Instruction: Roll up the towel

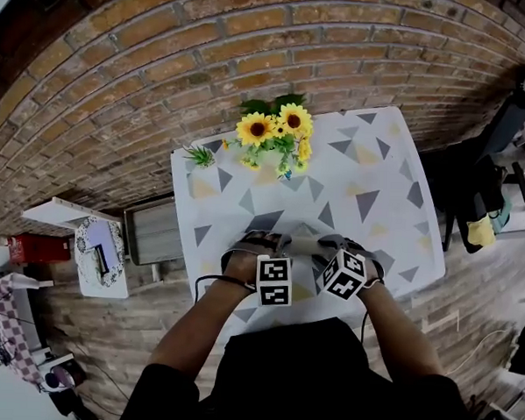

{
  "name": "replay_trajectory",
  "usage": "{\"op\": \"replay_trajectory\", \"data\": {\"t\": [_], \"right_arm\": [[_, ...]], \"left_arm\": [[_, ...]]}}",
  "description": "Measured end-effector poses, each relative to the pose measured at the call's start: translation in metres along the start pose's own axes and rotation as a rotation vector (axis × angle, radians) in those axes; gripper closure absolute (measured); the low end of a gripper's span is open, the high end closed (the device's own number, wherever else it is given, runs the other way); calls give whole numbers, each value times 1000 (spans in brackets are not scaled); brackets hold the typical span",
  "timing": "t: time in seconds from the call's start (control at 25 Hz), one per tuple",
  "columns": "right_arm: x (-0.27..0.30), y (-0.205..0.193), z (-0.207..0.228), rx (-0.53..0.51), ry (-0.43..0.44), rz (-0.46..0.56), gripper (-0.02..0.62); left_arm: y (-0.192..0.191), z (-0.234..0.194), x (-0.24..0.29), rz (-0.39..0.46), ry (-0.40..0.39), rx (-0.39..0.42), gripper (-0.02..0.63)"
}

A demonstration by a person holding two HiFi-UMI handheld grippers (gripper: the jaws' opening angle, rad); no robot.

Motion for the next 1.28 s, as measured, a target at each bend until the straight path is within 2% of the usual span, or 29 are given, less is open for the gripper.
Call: {"op": "replay_trajectory", "data": {"t": [0.16,0.32,0.44,0.6,0.72,0.88,0.92,1.0,1.04,1.2,1.28], "right_arm": [[-1,0,24,98,70,34,434],[1,3,41,155,164,42,449],[0,7,57,182,193,65,462],[1,10,77,177,176,70,457],[4,9,90,153,170,77,454],[9,5,95,103,248,76,487],[9,4,94,99,270,76,498],[8,4,91,92,310,78,511],[7,3,89,85,331,74,514],[-4,-9,69,10,462,22,515],[-8,-13,62,-20,500,11,512]], "left_arm": [[3,-11,-2,-14,29,-16,334],[-2,-26,7,-65,16,-31,334],[-4,-37,12,-78,-3,-68,336],[-9,-56,14,-88,12,-126,356],[-10,-70,13,-64,25,-203,360],[-12,-73,21,-64,-5,-246,395],[-13,-71,23,-60,-15,-255,424],[-12,-66,25,-50,-45,-284,499],[-11,-62,25,-43,-73,-299,511],[2,-31,18,-1,-275,-325,520],[6,-18,14,19,-342,-329,518]]}}
Point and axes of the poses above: the fingertips, and each gripper's own axes: x forward along the fingers, z to its right, y out of its top, the point moved 8 cm from there along -x, backward along the fingers, and after that the axes turned 1 degree about -y, right-handed, at the moved point
